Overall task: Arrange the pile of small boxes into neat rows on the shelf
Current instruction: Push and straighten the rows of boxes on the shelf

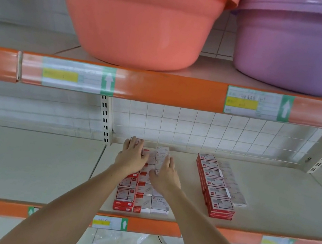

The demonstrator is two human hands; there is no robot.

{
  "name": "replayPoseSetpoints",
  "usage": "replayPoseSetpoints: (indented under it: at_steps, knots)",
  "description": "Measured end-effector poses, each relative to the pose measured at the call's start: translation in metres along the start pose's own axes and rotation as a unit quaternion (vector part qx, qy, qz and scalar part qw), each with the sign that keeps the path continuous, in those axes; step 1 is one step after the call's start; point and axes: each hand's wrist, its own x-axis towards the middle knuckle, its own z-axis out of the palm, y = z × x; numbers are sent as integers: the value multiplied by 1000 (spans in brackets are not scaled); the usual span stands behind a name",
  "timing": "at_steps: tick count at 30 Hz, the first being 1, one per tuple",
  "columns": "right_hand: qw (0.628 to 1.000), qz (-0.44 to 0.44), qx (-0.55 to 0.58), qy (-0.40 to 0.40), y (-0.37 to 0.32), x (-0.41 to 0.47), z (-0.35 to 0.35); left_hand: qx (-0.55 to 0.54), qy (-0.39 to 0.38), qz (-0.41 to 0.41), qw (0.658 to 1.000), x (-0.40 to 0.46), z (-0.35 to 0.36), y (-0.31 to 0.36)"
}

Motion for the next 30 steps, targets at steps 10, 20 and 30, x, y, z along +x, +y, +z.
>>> replayPoseSetpoints:
  at_steps: [10,20,30]
  knots:
    - [1000,-20,-3,1,4,1,3,-20,-10,1,1000,1,0,-1]
    - [996,6,90,23,5,3,-7,87,-2,26,996,1,-6,4]
    - [978,84,185,54,27,29,-35,246,-28,149,957,19,-25,27]
